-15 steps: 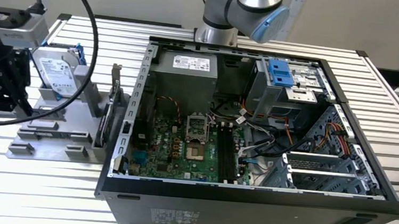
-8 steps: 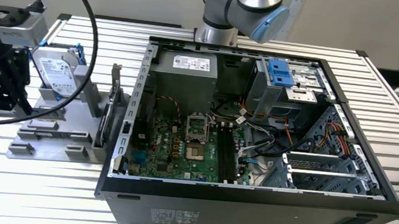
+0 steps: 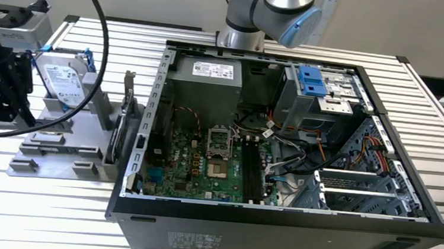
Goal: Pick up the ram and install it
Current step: 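Pick up the ram and move it above insertion slot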
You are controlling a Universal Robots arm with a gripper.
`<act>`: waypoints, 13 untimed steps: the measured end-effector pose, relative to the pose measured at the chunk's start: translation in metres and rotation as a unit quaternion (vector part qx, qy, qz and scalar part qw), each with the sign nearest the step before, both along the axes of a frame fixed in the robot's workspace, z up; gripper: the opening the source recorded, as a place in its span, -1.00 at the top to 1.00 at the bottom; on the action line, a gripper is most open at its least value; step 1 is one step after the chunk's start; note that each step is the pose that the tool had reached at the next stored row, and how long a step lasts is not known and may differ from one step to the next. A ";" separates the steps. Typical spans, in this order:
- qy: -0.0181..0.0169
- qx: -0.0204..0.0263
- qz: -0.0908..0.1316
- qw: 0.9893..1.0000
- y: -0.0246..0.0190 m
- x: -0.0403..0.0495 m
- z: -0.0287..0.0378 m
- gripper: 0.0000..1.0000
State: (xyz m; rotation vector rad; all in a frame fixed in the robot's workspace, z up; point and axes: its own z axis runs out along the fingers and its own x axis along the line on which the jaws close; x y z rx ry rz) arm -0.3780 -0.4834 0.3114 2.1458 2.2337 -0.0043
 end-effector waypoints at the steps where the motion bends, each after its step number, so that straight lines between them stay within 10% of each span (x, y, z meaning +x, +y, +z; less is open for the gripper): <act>1: 0.000 0.000 0.000 1.000 0.0000 0.0000 0.0004 1.00; 13: 0.000 0.000 0.000 1.000 0.0000 0.0000 0.0047 1.00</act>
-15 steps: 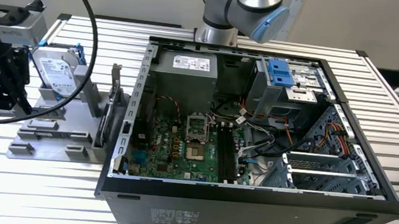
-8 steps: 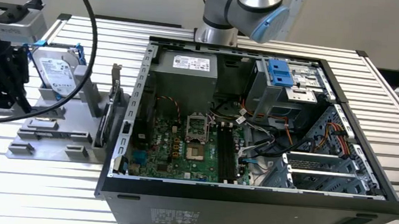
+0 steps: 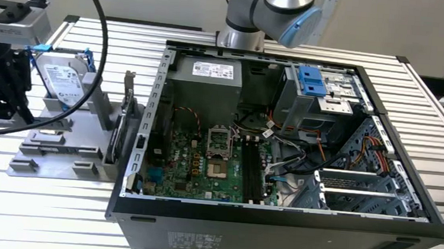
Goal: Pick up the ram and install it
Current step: 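Pick up the ram and move it above insertion slot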
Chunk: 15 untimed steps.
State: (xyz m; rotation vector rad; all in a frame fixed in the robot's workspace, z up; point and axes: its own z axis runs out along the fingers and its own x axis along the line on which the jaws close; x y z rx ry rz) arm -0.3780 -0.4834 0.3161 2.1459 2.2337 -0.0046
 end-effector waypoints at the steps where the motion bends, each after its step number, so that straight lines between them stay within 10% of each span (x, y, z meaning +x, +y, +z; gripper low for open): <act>1: 0.000 0.000 0.000 1.000 0.0000 0.0000 0.0004 1.00; 15: 0.000 0.000 0.000 1.000 0.0000 0.0000 0.0074 1.00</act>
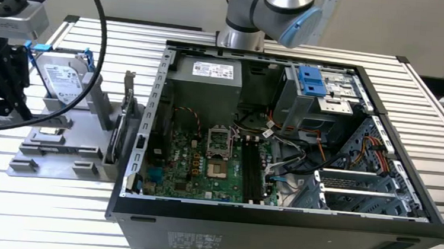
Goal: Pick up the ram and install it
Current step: 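Pick up the ram and move it above insertion slot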
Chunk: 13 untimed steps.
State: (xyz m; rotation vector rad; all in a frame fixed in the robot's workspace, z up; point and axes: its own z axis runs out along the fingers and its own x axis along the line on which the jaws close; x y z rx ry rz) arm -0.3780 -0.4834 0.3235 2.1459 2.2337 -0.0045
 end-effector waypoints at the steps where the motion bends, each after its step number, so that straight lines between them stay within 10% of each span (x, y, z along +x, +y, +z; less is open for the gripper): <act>1: 0.000 0.000 0.000 1.000 0.0000 0.0000 0.0005 1.00; 13: 0.000 0.000 0.000 1.000 0.0000 0.0000 0.0052 1.00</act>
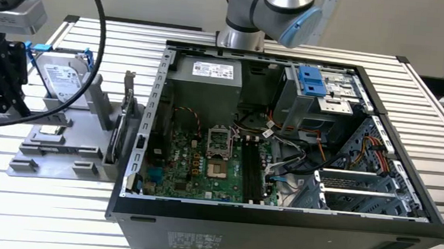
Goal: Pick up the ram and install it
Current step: 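Pick up the ram and move it above insertion slot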
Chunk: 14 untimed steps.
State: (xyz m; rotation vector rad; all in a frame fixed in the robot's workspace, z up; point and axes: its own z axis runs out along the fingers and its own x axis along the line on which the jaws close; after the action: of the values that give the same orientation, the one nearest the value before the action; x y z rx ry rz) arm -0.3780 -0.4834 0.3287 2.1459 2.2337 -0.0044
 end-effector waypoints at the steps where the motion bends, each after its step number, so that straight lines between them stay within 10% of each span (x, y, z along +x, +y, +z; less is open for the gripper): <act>1: 0.000 0.000 0.000 1.000 0.0000 0.0000 0.0003 1.00; 14: 0.000 0.000 0.000 1.000 0.0000 0.0000 0.0034 1.00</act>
State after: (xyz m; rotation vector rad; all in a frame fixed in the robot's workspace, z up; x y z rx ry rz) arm -0.3780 -0.4834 0.3321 2.1459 2.2337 -0.0045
